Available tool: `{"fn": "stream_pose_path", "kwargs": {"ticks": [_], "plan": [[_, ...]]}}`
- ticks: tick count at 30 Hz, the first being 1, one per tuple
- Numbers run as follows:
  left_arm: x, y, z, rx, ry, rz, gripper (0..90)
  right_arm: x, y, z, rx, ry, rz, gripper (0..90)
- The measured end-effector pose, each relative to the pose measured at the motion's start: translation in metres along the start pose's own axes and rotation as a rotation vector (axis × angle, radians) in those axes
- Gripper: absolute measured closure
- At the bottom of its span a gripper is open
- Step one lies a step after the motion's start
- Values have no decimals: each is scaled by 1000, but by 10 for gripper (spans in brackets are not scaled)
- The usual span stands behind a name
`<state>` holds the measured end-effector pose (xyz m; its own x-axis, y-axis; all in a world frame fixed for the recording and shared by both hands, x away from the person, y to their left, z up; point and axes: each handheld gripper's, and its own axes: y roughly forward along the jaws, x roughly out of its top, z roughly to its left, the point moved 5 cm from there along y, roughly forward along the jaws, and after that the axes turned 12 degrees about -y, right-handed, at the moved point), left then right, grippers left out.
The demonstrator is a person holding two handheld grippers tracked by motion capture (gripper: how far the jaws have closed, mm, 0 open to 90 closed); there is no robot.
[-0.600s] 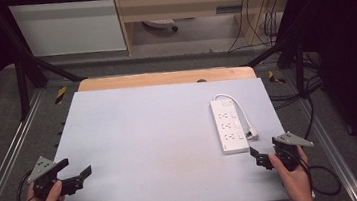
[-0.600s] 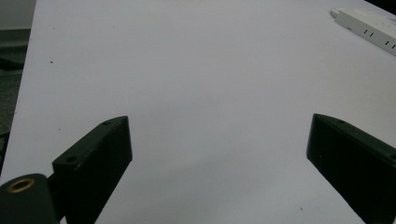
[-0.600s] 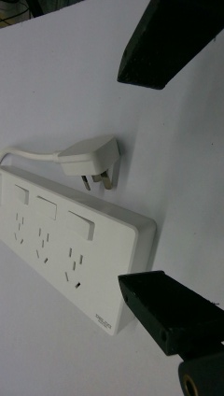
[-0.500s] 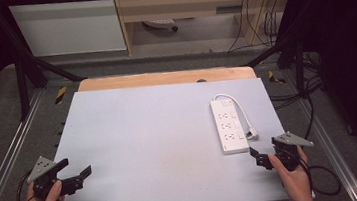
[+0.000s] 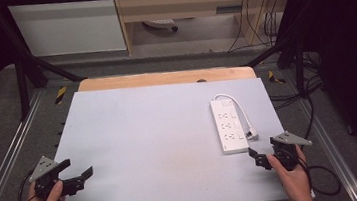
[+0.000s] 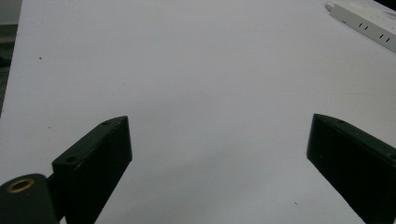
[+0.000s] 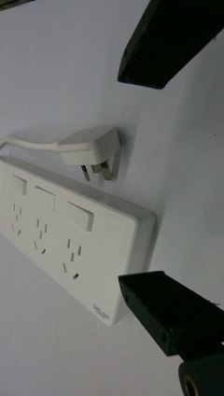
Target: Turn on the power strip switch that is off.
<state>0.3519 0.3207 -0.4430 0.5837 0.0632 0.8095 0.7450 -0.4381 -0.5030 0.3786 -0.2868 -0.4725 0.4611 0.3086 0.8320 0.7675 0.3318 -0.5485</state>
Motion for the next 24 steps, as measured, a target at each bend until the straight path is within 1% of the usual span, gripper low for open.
{"fn": "stream_pose_path", "kwargs": {"ticks": [8, 10, 14, 17, 18, 21, 23, 24], "plan": [[-1, 1, 1, 8, 1, 12, 68, 0, 0, 0, 1, 2, 17, 40], [-1, 1, 1, 9, 0, 12, 68, 0, -1, 0, 3, 16, 20, 39], [-1, 2, 1, 8, 2, 14, 68, 0, -3, 0, 10, 22, 20, 42], [-1, 2, 1, 7, 1, 13, 68, 1, -5, -1, 5, 28, 16, 54], [-1, 2, 1, 7, 1, 14, 68, 2, -5, 0, 9, 36, 9, 55], [-1, 2, 0, 7, 2, 14, 68, 3, -6, -1, 2, 32, 4, 57], [-1, 2, 0, 8, 3, 15, 68, 4, -7, 0, 6, 40, -3, 51], [-1, 2, 0, 7, 2, 15, 68, 7, -7, 1, -2, 44, -20, 37]]}}
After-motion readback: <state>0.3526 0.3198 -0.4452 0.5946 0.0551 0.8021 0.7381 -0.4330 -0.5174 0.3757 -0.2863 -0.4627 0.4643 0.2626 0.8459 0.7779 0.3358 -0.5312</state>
